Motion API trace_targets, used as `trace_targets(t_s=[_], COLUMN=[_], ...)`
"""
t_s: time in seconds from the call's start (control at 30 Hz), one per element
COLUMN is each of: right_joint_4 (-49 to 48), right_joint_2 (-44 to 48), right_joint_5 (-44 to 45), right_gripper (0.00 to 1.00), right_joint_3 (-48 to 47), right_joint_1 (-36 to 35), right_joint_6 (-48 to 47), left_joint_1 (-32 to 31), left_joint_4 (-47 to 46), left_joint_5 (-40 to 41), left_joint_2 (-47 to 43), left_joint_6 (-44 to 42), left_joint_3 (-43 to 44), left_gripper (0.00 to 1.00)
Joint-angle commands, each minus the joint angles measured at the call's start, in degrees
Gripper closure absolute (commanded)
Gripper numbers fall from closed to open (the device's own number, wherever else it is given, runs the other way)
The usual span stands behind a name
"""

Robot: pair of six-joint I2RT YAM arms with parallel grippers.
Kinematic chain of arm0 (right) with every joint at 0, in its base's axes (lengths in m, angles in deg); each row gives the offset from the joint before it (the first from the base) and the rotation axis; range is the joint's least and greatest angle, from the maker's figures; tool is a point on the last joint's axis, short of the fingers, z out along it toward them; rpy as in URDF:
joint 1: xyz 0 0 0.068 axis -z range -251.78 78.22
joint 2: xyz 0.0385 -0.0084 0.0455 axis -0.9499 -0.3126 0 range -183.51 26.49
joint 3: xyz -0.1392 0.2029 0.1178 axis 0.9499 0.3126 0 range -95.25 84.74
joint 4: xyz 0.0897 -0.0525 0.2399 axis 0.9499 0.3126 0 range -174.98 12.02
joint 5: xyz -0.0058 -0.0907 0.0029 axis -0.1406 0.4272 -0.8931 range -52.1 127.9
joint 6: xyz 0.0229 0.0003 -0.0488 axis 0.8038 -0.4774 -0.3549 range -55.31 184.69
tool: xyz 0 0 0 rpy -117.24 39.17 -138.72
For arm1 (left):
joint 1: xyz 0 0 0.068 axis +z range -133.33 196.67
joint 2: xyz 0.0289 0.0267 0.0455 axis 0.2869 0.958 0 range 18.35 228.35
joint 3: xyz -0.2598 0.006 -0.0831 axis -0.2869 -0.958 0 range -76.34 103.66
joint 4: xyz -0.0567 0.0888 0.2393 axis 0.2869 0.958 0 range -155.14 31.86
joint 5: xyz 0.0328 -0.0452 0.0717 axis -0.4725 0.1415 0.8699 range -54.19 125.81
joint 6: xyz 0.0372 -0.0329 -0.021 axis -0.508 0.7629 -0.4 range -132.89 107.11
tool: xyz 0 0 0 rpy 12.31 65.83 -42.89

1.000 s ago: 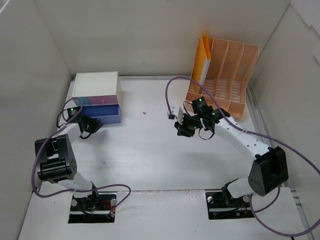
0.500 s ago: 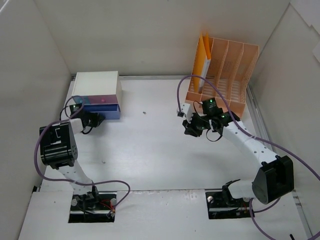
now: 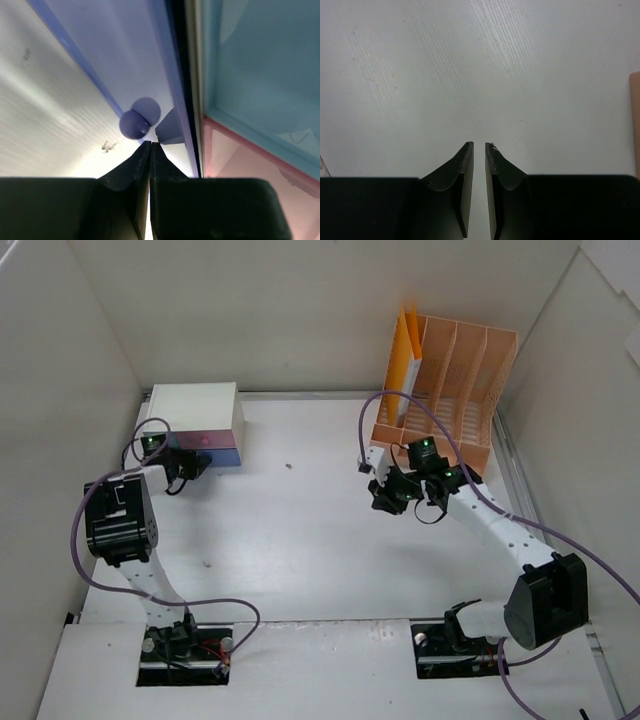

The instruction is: Organize the desk

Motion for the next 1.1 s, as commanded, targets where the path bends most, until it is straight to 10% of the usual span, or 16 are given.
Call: trace_targets(t_s=[0.0, 0.23, 0.37, 0.5, 0.7, 0.77, 1.07], right_joint_4=[-2.73, -2.64, -4.13, -5.63, -5.46, -5.45, -6.94], right_joint_2=[2.60, 3.65, 3.83, 4.44, 1.28, 2.50, 13.48], right_joint_5=[-0.65, 0.67, 2.60, 4.70, 21.65, 24.83, 28.62], right_gripper=[0.87, 0.65, 0.39, 0.15, 0.02, 0.02, 0.02], right_joint_3=[0.17, 0.08, -0.97, -3.34, -9.67, -10.81, -6.97], right_joint_1=[0.53, 1.58, 4.22, 9.31, 13.09, 14.76, 20.12], right_joint_6=[0.33, 2.35, 8.49, 16.56, 29.23, 29.69, 30.49], left_joint_1=[-0.50, -3.66, -9.97, -16.12, -21.15, -21.95, -24.85], left_joint_4=[-5.15, -6.13, 1.94, 15.55, 17.88, 17.17, 16.03], left_joint_5=[-1.23, -8.35, -7.93, -4.50, -1.06, -1.06, -0.09], left_joint_2=[-2.75, -13.90, -24.88, -36.56, -47.56, -50.03, -56.28], left_joint_6=[0.57, -5.90, -20.99, -36.32, -44.95, -45.92, -48.20], left_joint_3=[1.60, -10.26, -14.66, -12.21, -12.29, -13.43, -15.81], left_gripper=[1.00, 0.95, 0.45, 0.38, 0.36, 0.01, 0.00])
